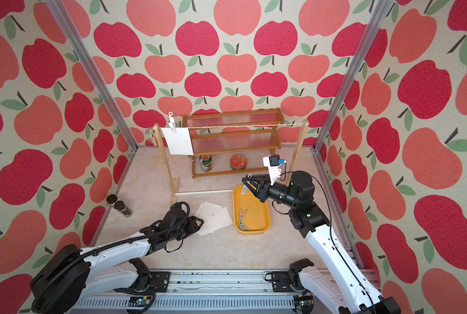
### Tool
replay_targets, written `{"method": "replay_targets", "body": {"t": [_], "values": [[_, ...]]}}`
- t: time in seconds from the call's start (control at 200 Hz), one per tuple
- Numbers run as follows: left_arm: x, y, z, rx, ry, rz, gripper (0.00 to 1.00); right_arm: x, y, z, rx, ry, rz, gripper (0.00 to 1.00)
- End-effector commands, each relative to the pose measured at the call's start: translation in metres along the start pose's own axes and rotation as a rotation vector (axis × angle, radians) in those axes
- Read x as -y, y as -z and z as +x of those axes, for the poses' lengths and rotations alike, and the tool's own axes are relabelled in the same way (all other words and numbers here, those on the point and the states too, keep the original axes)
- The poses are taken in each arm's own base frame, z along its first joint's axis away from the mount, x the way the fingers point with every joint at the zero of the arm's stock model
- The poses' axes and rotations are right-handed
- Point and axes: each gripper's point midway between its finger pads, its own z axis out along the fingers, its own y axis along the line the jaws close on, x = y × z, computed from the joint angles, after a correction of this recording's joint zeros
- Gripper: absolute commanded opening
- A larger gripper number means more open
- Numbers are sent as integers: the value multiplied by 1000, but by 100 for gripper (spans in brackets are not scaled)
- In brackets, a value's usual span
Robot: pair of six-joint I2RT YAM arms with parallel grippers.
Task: Remove the postcards from the strings
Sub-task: Place the postcard on the postcard, then place the clamp in the storage box.
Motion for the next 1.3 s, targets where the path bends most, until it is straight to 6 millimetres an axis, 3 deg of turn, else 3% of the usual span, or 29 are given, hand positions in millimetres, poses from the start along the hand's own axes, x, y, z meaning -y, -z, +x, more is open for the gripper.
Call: {"method": "replay_targets", "body": {"t": [0.0,0.215,0.52,0.845,0.95,1.065,1.246,1.296], "values": [[-14,18,-10,65,40,-83,60,15,4,19,-18,-12,56,28],[5,52,-32,191,6,20,62,52,1,67,-90,-76,149,28],[69,100,-62,344,-99,286,62,114,-11,150,-217,-199,279,28],[98,105,-66,332,-178,301,62,146,-25,212,-343,-243,381,33],[101,102,-66,325,-182,303,62,147,-25,211,-356,-235,397,47],[102,99,-67,335,-179,311,66,139,-19,188,-330,-181,416,63],[107,98,-76,395,-163,349,74,113,-12,148,-281,-108,386,72],[110,100,-81,419,-151,365,81,102,-11,138,-263,-87,364,74]]}}
